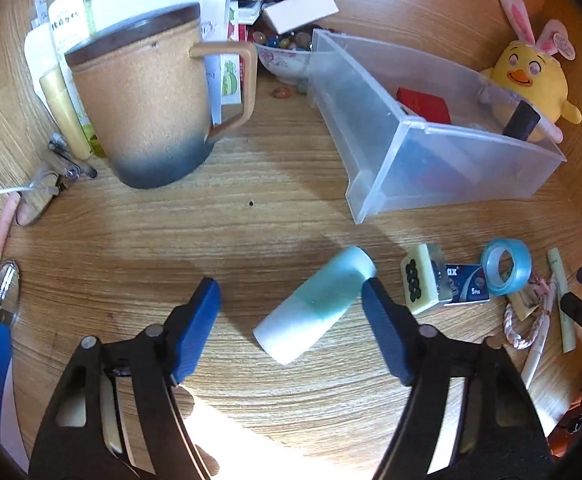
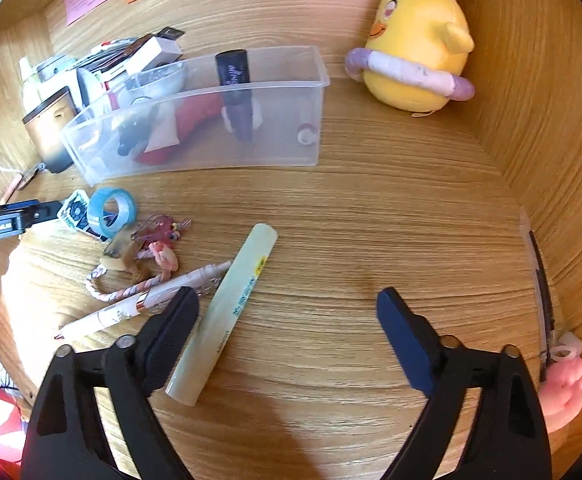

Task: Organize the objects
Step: 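Move both tools back toward the remaining items on the desk, then grasp the light blue eraser with left tool while right tool grasps cream tube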

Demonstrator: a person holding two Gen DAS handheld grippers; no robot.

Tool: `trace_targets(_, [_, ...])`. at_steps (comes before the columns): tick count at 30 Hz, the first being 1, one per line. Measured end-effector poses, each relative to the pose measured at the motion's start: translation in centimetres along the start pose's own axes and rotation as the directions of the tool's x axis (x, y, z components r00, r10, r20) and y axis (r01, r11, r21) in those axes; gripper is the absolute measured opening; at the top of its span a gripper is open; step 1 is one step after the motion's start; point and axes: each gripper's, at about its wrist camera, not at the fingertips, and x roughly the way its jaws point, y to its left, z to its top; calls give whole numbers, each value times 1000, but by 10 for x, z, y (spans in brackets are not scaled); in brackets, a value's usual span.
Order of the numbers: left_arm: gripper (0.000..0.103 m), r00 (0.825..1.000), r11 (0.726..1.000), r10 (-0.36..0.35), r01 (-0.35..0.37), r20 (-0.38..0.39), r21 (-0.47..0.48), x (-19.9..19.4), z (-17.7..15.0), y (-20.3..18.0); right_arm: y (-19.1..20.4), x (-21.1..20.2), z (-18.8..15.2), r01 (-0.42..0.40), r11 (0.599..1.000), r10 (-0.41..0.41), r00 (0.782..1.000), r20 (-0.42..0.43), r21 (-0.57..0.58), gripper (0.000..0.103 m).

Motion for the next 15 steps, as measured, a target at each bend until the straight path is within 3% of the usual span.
trace_targets(4, [61, 1000, 1000, -4, 4, 1, 19, -2, -3, -3, 3, 3, 1, -15, 1000, 15, 1000, -3, -12, 59])
trace_targets(8, [51, 1000, 999, 22, -23, 14, 35, -3, -6, -7, 2, 3, 2, -3, 1000, 3, 1000, 3, -5, 45])
trace_targets(13, [25, 999, 999, 26, -27, 25, 40, -5, -6, -12, 2, 2, 0, 20, 1000, -20, 1000, 15, -4, 20])
trace_targets(15, [25, 999, 999, 22, -23, 28, 32, -5, -6, -11, 1, 1, 0, 32, 999, -32, 999, 21, 6, 16])
